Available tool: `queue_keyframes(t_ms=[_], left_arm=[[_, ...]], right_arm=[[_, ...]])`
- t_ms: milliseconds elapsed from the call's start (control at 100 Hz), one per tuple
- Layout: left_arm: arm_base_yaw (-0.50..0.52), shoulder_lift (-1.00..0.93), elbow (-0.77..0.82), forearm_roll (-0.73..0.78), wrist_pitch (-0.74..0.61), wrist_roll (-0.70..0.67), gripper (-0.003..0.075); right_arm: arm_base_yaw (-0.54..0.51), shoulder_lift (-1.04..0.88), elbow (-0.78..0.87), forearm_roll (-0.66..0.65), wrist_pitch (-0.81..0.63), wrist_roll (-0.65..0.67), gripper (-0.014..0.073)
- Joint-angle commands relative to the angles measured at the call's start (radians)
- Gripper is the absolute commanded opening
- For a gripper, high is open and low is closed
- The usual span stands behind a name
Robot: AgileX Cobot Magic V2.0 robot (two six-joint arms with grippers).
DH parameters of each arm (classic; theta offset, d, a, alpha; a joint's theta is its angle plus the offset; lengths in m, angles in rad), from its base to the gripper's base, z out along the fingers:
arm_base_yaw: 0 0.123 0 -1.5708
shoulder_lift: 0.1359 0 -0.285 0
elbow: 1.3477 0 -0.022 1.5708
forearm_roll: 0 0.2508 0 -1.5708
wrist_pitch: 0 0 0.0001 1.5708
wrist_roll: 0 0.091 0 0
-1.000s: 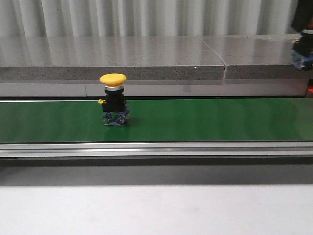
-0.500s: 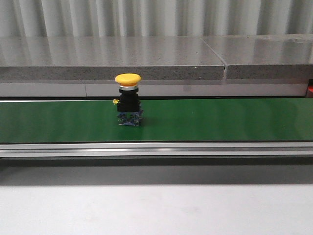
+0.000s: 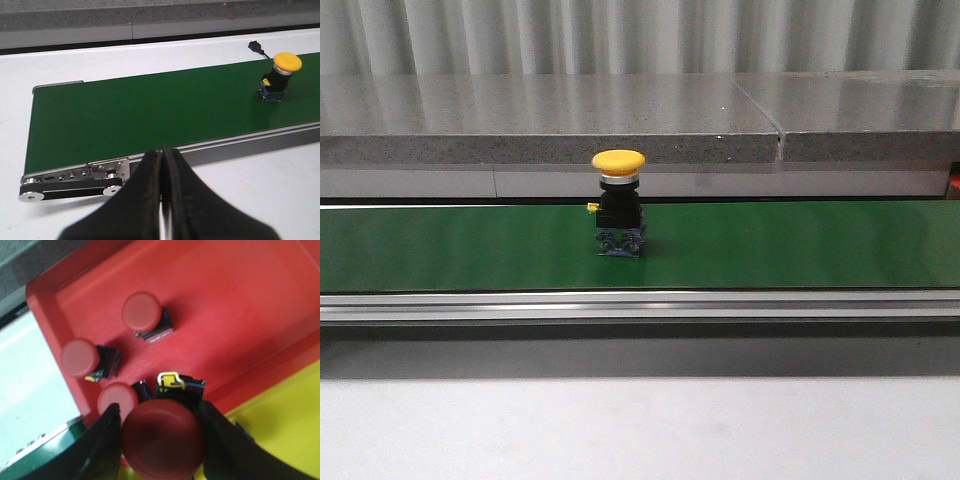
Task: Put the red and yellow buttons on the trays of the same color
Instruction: 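Carry the red button with the right gripper onto the red tray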
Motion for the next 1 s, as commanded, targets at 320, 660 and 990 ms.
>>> queue_keyframes(t_ms=[320, 660, 990], left_arm=[[-0.009, 0.007, -0.027, -0.022, -0.064, 0.000, -0.0020], [-0.009, 0.007, -0.027, -0.022, -0.064, 0.000, -0.0020], [-0.009, 0.007, -0.027, -0.022, -0.064, 0.000, -0.0020]], right_arm=[[-0.007, 0.066, -0.031, 0.106, -0.175, 0.002, 0.0119], [-0.007, 0.172, -0.031, 0.108, -0.187, 0.002, 0.0119], [-0.007, 0.188, -0.031, 0.111, -0.191, 0.001, 0.0405]])
